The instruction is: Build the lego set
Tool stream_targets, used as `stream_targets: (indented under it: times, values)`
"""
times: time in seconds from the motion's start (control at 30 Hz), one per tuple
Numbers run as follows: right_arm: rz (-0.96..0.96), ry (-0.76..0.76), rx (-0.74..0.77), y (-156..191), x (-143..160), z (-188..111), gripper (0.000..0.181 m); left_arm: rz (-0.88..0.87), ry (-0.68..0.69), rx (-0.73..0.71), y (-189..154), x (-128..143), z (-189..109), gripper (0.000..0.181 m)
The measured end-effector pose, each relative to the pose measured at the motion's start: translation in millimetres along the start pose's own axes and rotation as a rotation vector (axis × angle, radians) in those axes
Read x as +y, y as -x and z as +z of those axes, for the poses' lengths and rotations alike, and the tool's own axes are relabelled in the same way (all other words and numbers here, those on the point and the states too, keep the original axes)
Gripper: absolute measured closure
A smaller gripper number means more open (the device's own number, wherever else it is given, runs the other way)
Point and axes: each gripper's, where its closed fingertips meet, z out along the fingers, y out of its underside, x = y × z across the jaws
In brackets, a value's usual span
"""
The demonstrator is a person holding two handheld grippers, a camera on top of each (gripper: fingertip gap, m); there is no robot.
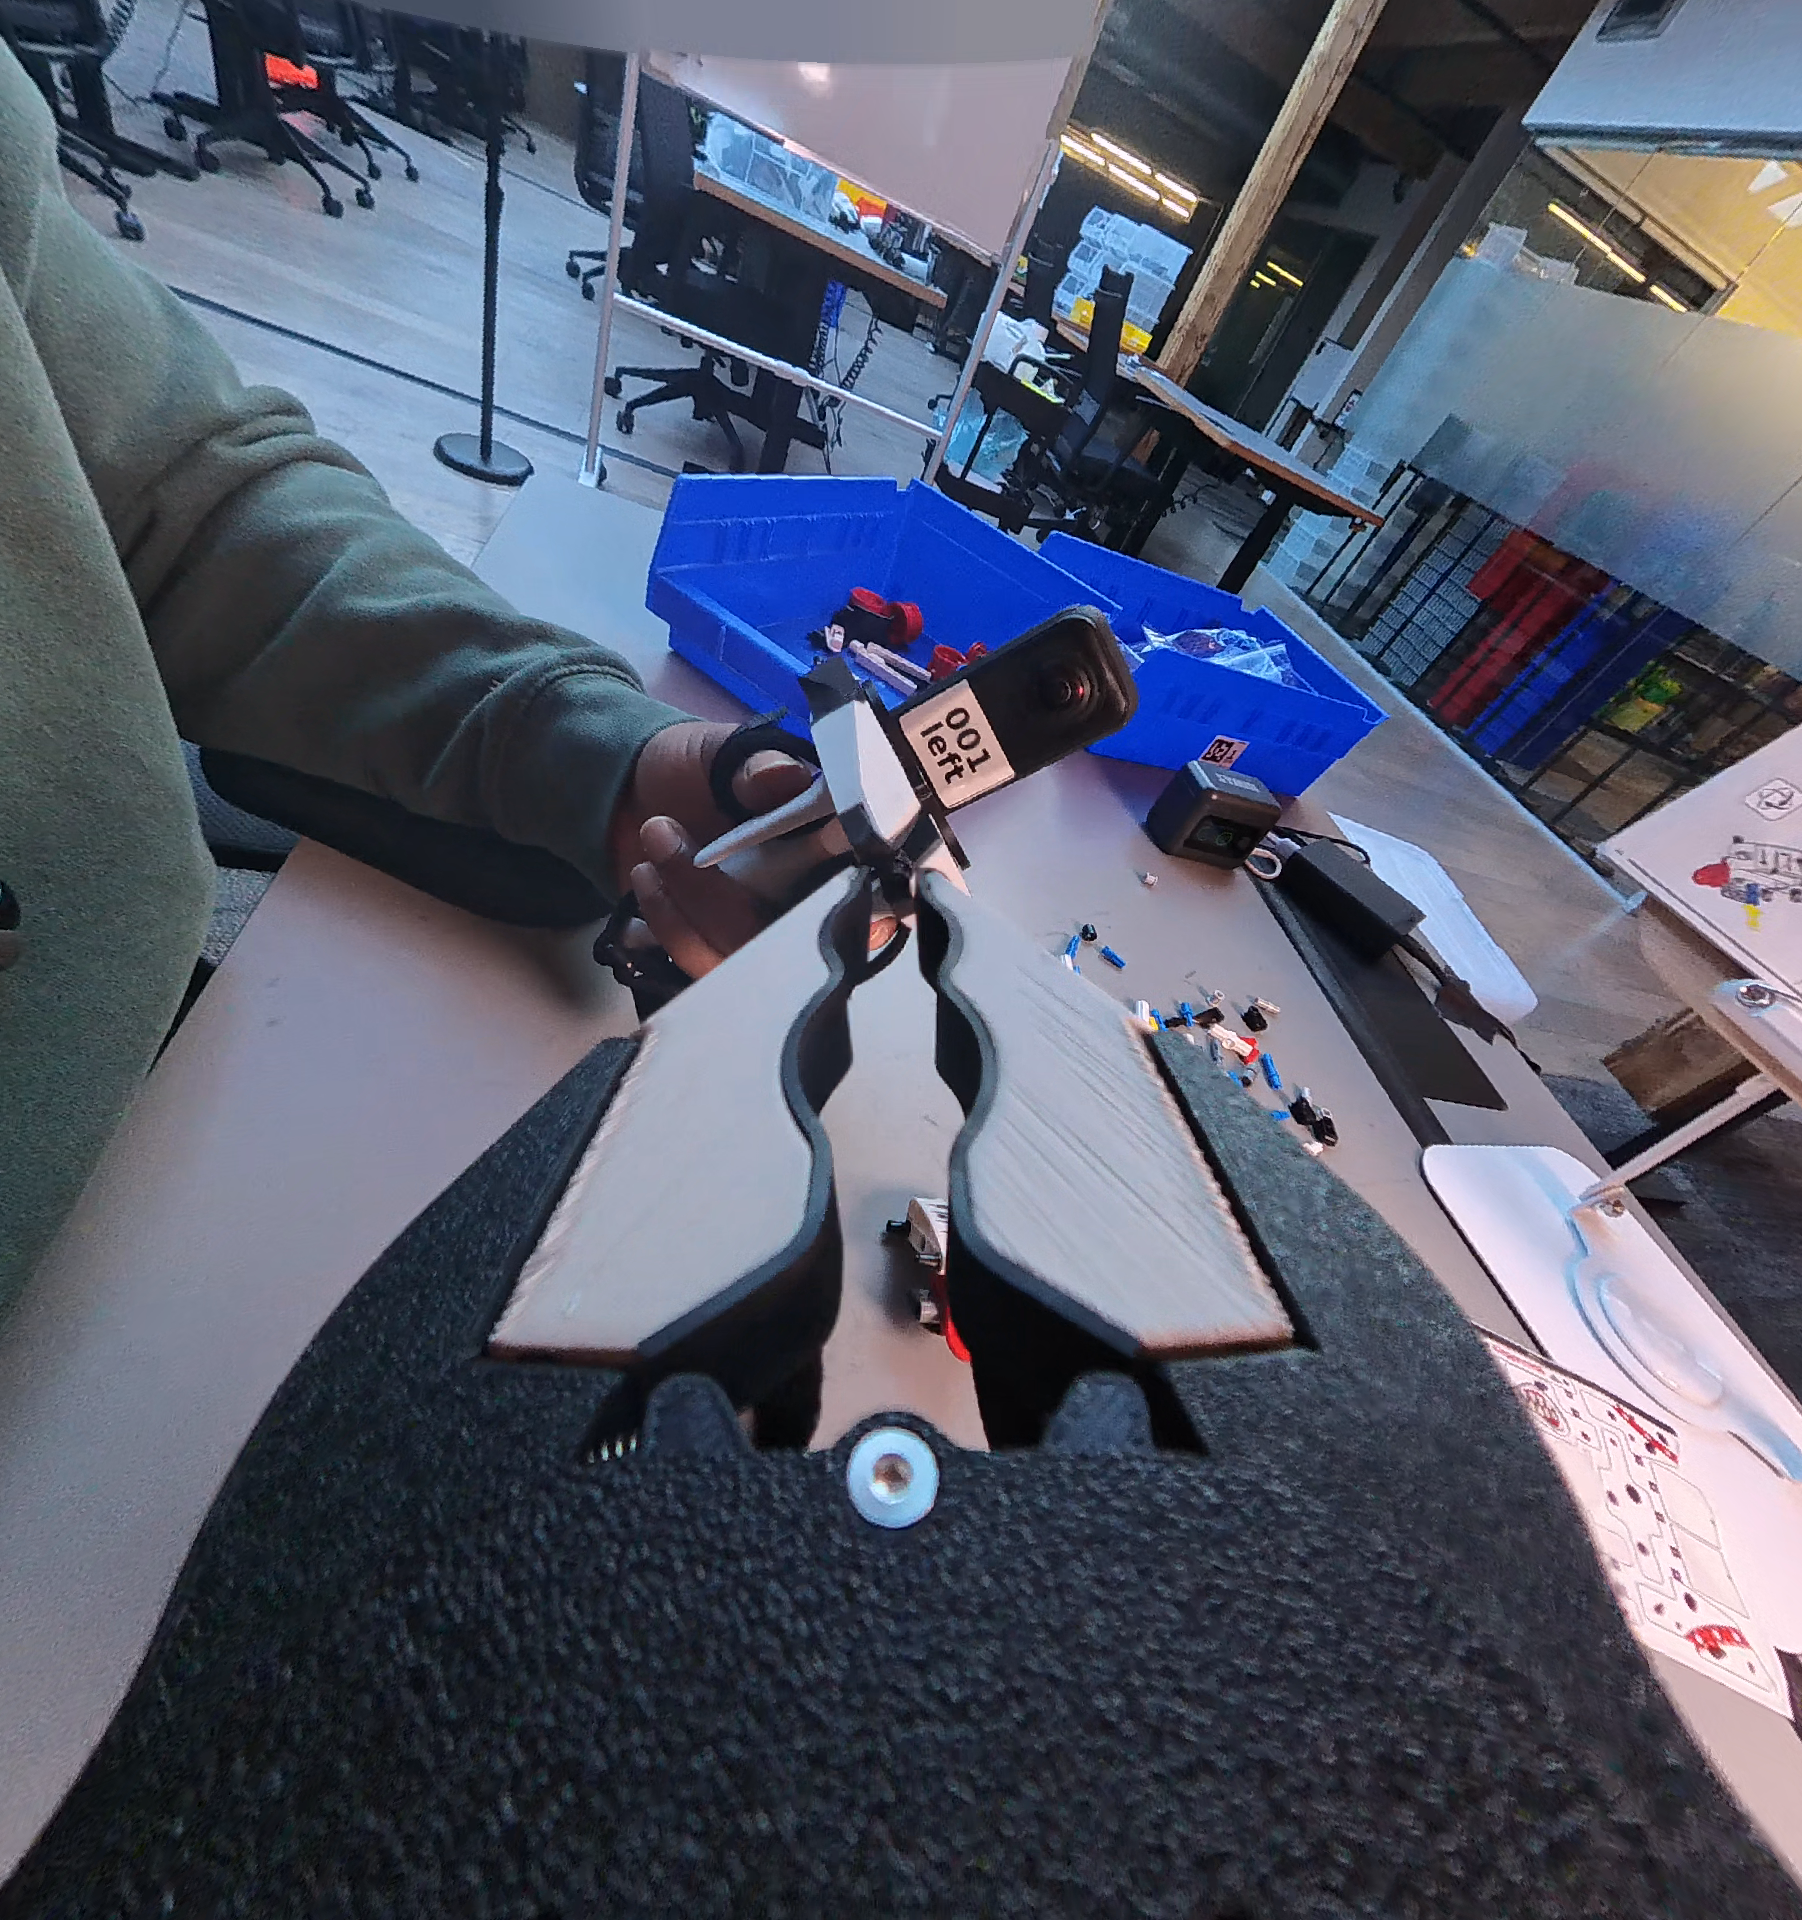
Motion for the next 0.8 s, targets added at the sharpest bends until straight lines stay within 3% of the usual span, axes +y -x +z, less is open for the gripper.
stream_targets:
  times: [0.17,0.27,0.33,0.4,0.43,0.6,0.8]
  values:
    - [-0.003,0.019,-0.021,0,2,-1,0.177,-0.011,0.006,-0.008,3,2,0,0.177]
    - [0.010,0.129,-0.054,-3,16,-1,0.178,0.004,0.048,-0.099,15,4,-2,0.175]
    - [0.043,0.327,-0.191,9,46,-5,0.177,0.114,0.216,-0.319,41,16,-16,0.160]
    - [0.014,0.543,-0.303,21,87,-9,0.177,0.279,0.508,-0.610,75,40,-47,0.153]
    - [0.001,0.637,-0.362,30,104,-11,0.177,0.322,0.601,-0.666,82,52,-55,0.152]
    - [-0.074,0.809,-0.519,54,142,-5,0.177,0.343,0.842,-0.698,96,104,-55,0.151]
    - [-0.102,0.877,-0.571,59,155,-4,0.177,0.376,0.948,-0.715,105,124,-57,0.153]
